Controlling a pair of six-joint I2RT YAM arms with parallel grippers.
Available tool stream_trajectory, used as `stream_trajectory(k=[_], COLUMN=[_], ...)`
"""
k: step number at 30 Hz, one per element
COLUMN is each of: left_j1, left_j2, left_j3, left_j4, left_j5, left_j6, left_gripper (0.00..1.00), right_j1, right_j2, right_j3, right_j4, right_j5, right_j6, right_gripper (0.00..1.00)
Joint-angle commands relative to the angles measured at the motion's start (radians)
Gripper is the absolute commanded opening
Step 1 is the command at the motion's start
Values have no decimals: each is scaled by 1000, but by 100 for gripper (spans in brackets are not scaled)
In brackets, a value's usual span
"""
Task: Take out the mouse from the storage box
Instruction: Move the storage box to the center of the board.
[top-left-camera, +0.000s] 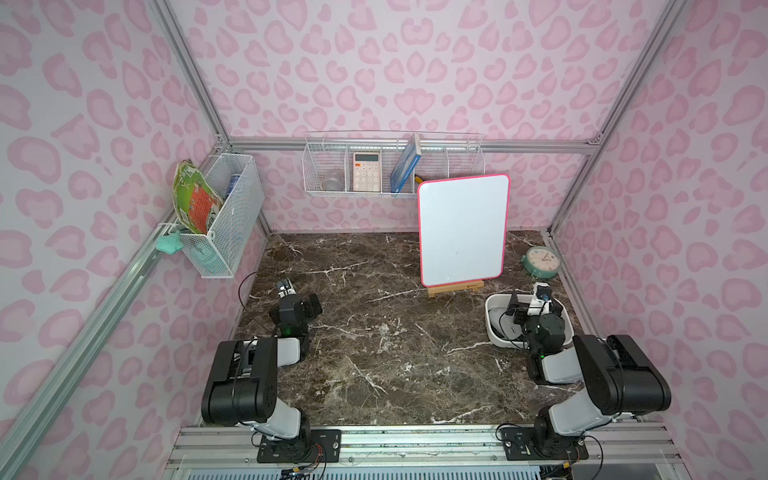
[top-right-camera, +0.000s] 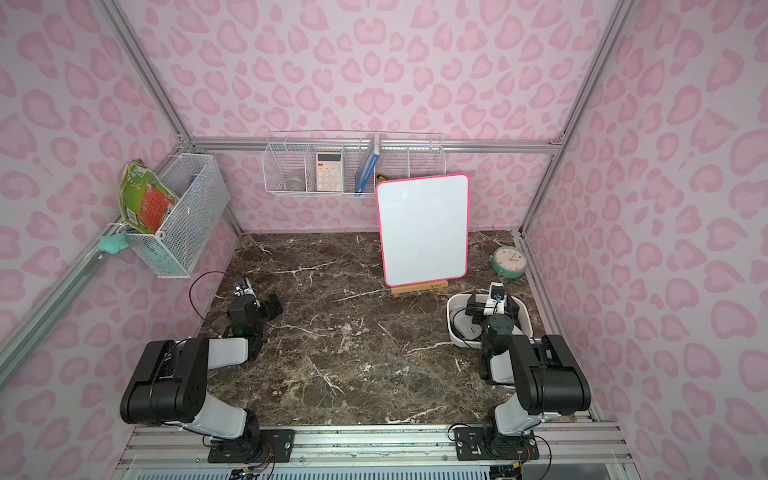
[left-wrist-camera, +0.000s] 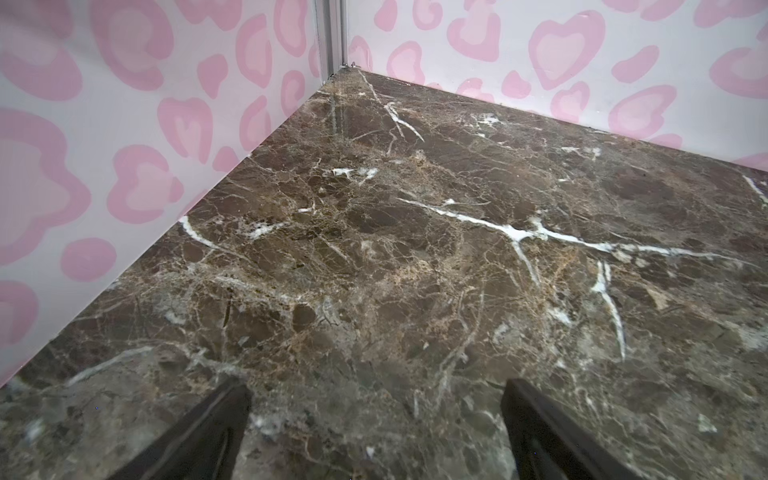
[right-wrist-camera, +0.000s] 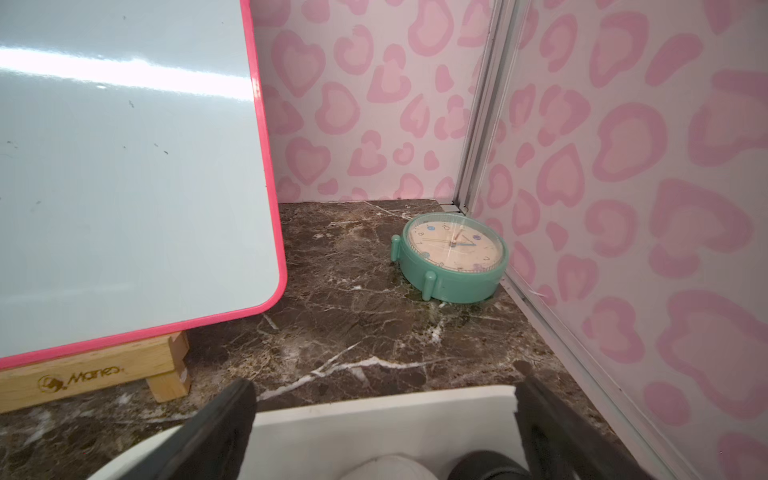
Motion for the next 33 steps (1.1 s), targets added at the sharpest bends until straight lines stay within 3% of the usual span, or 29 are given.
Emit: stream_trajectory(k=[1, 21, 24, 28, 33], left_j1=[0, -4, -48, -130, -147], left_j2=[-1, -12, -104, -281, -509], left_j3=[0, -11, -61, -58, -39], left_j4=[18, 38, 56, -43, -217], left_j5=[0, -21, -51, -159, -60], left_j6=[-6, -3, 45, 105, -22], left_gripper=[99, 100, 100, 99, 99], right_j1=[0, 0, 14, 75, 125], right_j2=[0, -2, -31, -160, -427], right_j3=[1, -2, -20, -30, 49], right_j4=[25, 31, 40, -49, -382], right_j5=[3, 3, -51, 14, 19], right_j6=[3, 2, -34, -81, -58], right_gripper=[100, 100, 100, 100, 100])
